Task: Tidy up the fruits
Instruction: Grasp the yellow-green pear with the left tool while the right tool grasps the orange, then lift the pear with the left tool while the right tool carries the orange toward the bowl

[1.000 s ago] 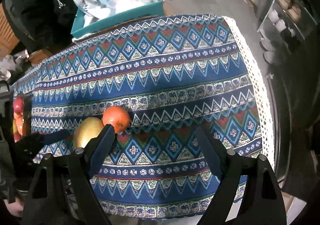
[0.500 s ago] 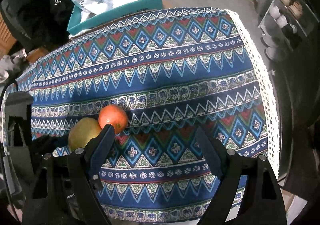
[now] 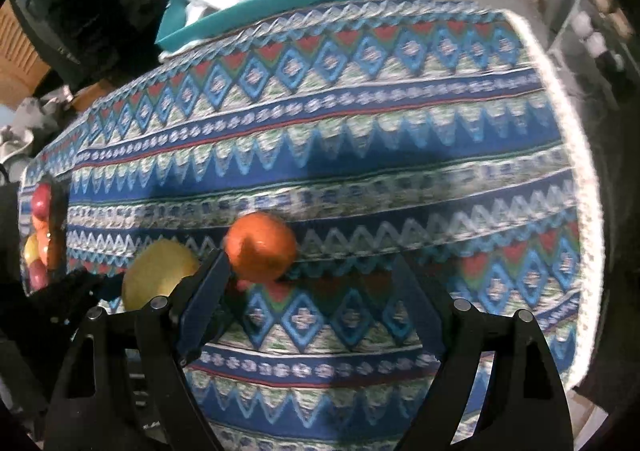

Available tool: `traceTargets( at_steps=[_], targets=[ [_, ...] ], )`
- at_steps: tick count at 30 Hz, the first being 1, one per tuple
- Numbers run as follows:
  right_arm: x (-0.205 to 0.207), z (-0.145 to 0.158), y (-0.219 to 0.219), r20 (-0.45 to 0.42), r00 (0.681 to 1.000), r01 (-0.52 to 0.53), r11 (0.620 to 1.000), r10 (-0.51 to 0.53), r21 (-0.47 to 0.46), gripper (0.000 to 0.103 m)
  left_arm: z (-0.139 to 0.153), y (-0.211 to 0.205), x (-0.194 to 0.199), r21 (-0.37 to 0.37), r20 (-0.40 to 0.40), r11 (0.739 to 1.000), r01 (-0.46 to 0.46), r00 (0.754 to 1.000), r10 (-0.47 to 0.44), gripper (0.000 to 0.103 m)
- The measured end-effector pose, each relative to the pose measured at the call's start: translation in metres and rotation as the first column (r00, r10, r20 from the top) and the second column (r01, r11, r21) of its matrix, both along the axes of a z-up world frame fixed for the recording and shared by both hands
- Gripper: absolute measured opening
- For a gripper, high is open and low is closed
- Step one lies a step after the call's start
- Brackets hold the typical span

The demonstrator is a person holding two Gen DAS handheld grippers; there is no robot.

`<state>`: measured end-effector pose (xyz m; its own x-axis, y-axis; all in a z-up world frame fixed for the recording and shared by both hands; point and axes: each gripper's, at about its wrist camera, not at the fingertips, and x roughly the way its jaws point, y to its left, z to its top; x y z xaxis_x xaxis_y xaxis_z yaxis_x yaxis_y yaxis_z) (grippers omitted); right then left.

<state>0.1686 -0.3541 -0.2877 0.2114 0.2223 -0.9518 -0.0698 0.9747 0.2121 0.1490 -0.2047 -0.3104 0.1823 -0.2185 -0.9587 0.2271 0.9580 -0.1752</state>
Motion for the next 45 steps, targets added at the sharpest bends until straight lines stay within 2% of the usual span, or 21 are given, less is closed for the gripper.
traceTargets(
  at_steps=[9, 17, 19, 25, 37, 45],
  targets=[
    [0.01, -0.027, 0.022, -0.043, 0.998, -0.034, 0.999, 0.036, 0.037, 0.083, 0.003, 0.023, 0.001, 0.026, 0.012, 0.999, -0.025, 1.0, 0.024, 0.077],
    [0.01, -0.039, 0.04, -0.07, 0.994, -0.085, 0.996, 0.087, 0.026, 0.063, -0.003, 0.027, -0.003, 0.025, -0.006, 0.999, -0.038, 0.999, 0.038, 0.077],
    [0.008, -0.041, 0.045, -0.071, 0.993, -0.097, 0.995, 0.098, 0.018, 0.052, -0.003, 0.027, -0.004, 0.023, -0.005, 0.999, -0.036, 0.999, 0.036, 0.077],
    [0.009, -0.04, 0.046, -0.061, 0.992, -0.109, 0.994, 0.108, -0.005, 0.049, 0.003, 0.032, -0.006, 0.014, 0.002, 0.999, -0.046, 0.999, 0.046, 0.077],
    [0.01, 0.0, 0.055, 0.027, 0.993, -0.111, 0.994, 0.112, -0.021, 0.048, 0.028, 0.046, -0.009, -0.006, 0.035, 0.998, -0.066, 0.997, 0.066, 0.077],
    [0.005, 0.044, 0.067, 0.114, 0.985, -0.127, 0.992, 0.128, -0.011, 0.048, 0.059, 0.063, -0.012, -0.028, 0.085, 0.995, -0.093, 0.992, 0.095, 0.077]
  ],
)
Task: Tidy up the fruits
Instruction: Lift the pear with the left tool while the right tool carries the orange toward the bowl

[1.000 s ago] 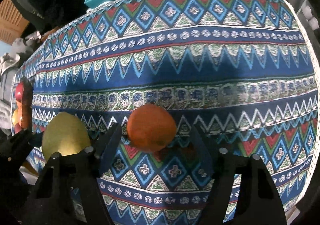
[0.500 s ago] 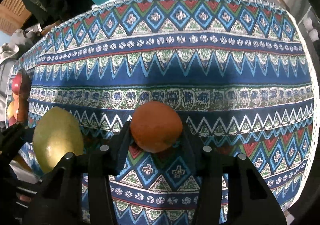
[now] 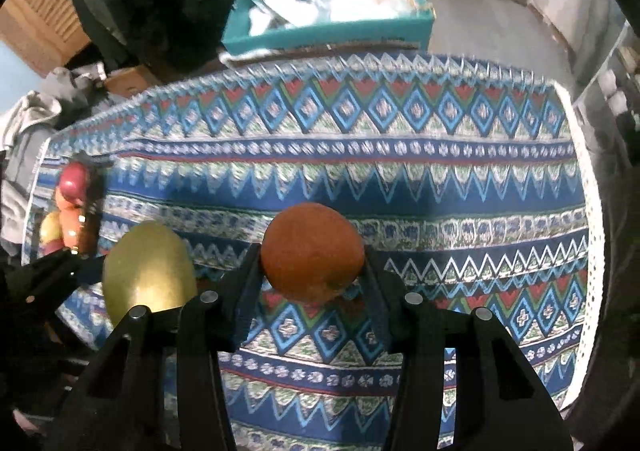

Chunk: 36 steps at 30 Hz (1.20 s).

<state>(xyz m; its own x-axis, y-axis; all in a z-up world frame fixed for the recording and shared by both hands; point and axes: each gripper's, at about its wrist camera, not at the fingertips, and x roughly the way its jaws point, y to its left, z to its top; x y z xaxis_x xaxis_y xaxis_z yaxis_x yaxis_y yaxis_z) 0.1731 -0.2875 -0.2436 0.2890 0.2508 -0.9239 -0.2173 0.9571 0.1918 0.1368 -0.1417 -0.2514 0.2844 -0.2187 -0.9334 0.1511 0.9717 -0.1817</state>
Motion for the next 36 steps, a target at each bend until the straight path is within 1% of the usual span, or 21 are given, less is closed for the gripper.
traceTargets(
  at_steps=[5, 11, 19, 21, 25, 36],
  targets=[
    [-0.012, 0.03, 0.006, 0.064, 0.998, -0.02, 1.0, 0.02, -0.007, 0.048, 0.022, 0.012, -0.003, -0.011, 0.05, 1.0, -0.022, 0.999, 0.023, 0.077],
    [-0.019, 0.063, 0.018, 0.113, 0.993, -0.038, 0.999, 0.035, 0.025, 0.048, 0.042, 0.028, -0.008, -0.017, 0.088, 0.999, -0.045, 0.995, 0.046, 0.077],
    [-0.024, 0.091, 0.041, 0.156, 0.986, -0.075, 0.996, 0.066, 0.054, 0.048, 0.06, 0.053, -0.016, -0.012, 0.126, 0.997, -0.071, 0.989, 0.072, 0.077],
    [-0.025, 0.096, 0.047, 0.164, 0.984, -0.087, 0.994, 0.076, 0.062, 0.048, 0.062, 0.063, -0.02, -0.02, 0.127, 0.997, -0.079, 0.989, 0.081, 0.077],
    [-0.026, 0.102, 0.06, 0.175, 0.979, -0.114, 0.991, 0.1, 0.074, 0.048, 0.064, 0.081, -0.026, -0.014, 0.131, 0.994, -0.106, 0.986, 0.107, 0.077],
    [-0.023, 0.101, 0.114, 0.164, 0.968, -0.204, 0.976, 0.189, 0.082, 0.048, 0.066, 0.142, -0.039, -0.027, 0.131, 0.977, -0.213, 0.968, 0.214, 0.077]
  ],
)
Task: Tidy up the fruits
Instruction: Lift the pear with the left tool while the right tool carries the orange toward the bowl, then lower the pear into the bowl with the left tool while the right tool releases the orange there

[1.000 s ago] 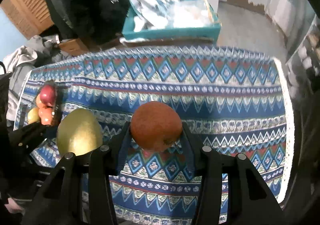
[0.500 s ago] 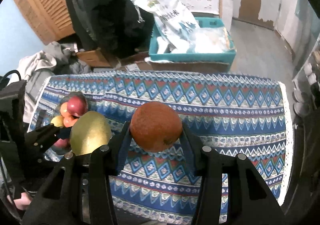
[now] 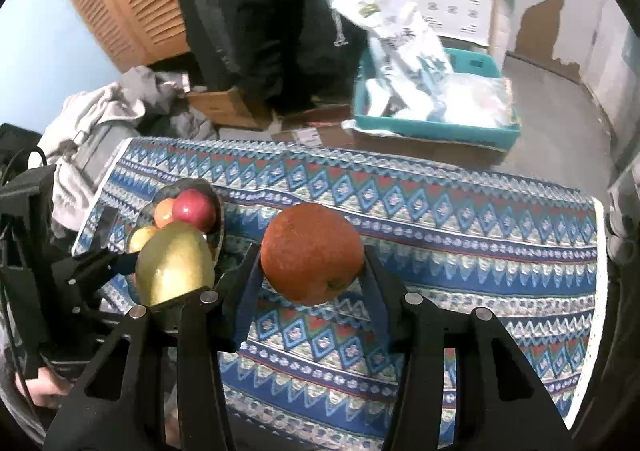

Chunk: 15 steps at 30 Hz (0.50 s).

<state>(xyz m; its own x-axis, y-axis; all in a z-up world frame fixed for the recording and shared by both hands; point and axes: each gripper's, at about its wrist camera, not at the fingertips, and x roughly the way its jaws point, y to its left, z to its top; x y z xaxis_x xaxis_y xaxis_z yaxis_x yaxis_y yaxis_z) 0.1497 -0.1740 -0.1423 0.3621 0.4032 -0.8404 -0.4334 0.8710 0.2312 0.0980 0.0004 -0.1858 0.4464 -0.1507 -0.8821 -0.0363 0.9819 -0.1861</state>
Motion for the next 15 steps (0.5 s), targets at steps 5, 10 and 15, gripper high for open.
traceTargets(
  at_steps=[5, 10, 15],
  targets=[
    [0.004, -0.009, 0.025, -0.037, 0.998, -0.042, 0.999, 0.043, 0.021, 0.048, -0.005, 0.027, -0.003, 0.015, 0.001, 0.999, -0.041, 0.999, 0.041, 0.077],
    [0.009, -0.021, 0.054, -0.063, 0.994, -0.084, 0.996, 0.085, 0.022, 0.048, -0.012, 0.05, -0.005, 0.026, -0.003, 0.997, -0.077, 0.997, 0.077, 0.077],
    [0.014, -0.028, 0.083, -0.076, 0.989, -0.128, 0.992, 0.129, 0.012, 0.048, -0.026, 0.07, -0.006, 0.033, -0.02, 0.994, -0.105, 0.994, 0.106, 0.077]
  ],
)
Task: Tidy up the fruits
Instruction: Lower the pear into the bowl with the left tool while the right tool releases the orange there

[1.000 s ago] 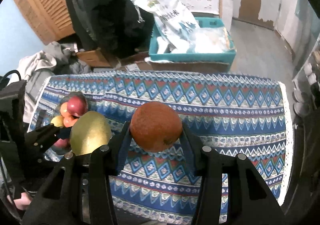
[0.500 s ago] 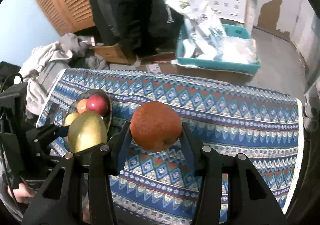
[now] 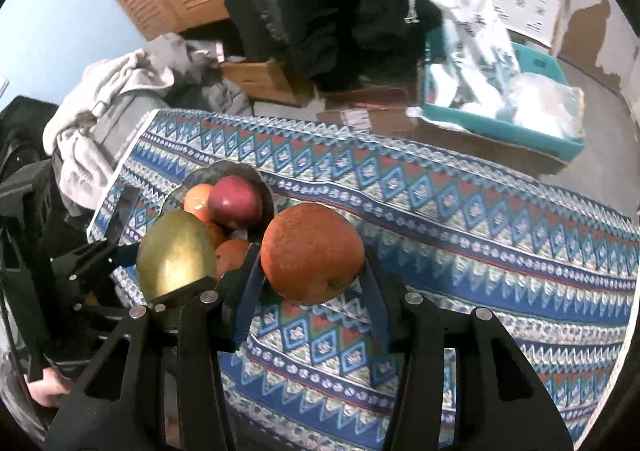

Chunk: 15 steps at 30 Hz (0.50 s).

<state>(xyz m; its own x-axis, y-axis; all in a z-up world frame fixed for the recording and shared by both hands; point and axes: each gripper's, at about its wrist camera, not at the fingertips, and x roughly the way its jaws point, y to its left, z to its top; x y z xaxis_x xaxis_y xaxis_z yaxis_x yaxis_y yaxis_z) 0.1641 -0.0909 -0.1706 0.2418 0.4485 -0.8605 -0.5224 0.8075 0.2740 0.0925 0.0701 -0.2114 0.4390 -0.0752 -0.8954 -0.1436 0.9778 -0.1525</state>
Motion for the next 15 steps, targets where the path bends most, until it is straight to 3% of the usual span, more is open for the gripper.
traceTargets(
  at_steps=[15],
  targets=[
    [0.014, -0.043, 0.085, -0.093, 0.988, -0.129, 0.991, 0.125, -0.031, 0.048, -0.042, 0.051, -0.005, -0.019, -0.078, 0.996, -0.083, 0.994, 0.081, 0.077]
  ],
)
